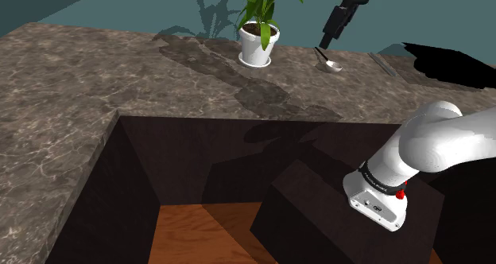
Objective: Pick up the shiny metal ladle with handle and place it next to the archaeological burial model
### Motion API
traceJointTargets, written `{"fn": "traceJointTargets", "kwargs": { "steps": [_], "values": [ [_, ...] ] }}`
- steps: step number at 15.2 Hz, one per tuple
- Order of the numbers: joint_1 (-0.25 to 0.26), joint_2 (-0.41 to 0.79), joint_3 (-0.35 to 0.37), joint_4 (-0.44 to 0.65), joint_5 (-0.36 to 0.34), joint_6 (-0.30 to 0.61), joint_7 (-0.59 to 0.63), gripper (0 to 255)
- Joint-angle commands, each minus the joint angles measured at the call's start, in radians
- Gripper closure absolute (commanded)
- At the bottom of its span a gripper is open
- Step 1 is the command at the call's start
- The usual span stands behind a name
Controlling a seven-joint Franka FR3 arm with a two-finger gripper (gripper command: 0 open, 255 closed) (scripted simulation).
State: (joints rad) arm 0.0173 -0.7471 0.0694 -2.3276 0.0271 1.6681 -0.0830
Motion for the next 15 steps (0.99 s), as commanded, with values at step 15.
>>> {"fn": "traceJointTargets", "kwargs": {
  "steps": [15],
  "values": [
    [-0.146,0.313,-0.174,0.053,-0.053,0.277,-0.017,0]
  ]
}}
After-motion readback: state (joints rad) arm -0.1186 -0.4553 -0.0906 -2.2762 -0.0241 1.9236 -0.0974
